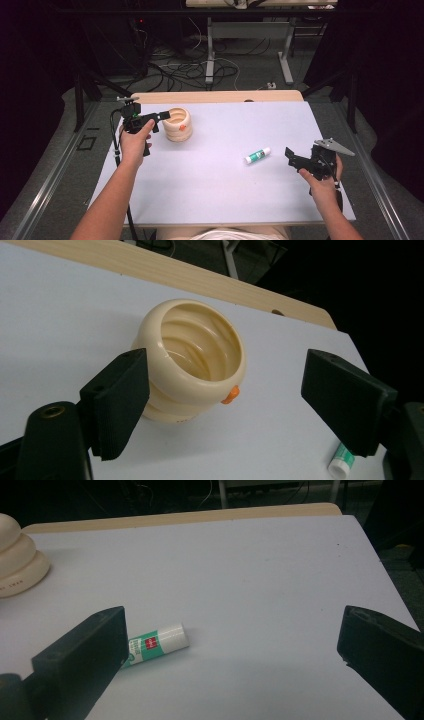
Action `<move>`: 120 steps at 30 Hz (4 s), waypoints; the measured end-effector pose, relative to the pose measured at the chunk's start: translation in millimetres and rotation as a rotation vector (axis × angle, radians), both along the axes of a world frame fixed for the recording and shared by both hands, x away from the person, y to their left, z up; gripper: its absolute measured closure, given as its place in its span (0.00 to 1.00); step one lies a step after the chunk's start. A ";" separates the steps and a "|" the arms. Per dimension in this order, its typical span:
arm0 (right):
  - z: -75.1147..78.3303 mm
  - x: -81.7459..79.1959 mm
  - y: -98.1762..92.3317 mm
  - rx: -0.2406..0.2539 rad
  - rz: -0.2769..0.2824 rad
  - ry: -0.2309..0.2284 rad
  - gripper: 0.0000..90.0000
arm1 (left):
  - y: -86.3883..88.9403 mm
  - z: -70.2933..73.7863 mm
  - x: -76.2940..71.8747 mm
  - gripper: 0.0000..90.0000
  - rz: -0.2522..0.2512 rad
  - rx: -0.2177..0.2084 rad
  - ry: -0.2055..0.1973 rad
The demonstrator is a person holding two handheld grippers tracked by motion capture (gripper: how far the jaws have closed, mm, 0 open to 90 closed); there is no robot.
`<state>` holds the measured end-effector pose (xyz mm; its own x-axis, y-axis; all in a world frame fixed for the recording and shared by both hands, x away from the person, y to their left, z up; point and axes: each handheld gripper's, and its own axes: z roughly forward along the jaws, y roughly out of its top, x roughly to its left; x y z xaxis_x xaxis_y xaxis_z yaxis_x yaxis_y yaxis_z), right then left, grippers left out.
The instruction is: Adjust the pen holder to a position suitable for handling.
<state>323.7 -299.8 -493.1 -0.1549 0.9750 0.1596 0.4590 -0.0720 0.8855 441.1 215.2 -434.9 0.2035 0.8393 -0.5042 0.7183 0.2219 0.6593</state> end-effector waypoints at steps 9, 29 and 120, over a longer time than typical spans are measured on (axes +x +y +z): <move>-0.3 -0.2 0.1 -0.006 0.009 0.012 0.00 | 2.0 -7.5 13.6 0.22 0.058 -0.057 0.054; -2.6 0.6 1.1 -0.005 0.019 0.037 0.00 | 1.4 -27.4 35.3 0.23 0.068 -0.092 0.139; -5.2 1.3 0.6 0.007 0.035 0.049 0.03 | -3.2 -49.2 49.6 0.81 0.090 -0.177 0.365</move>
<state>325.0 -299.2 -498.3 -0.1805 0.9679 0.1748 0.5041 -0.0616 0.8615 490.7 212.1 -484.1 -0.0857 0.7397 -0.6675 0.8704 0.3816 0.3111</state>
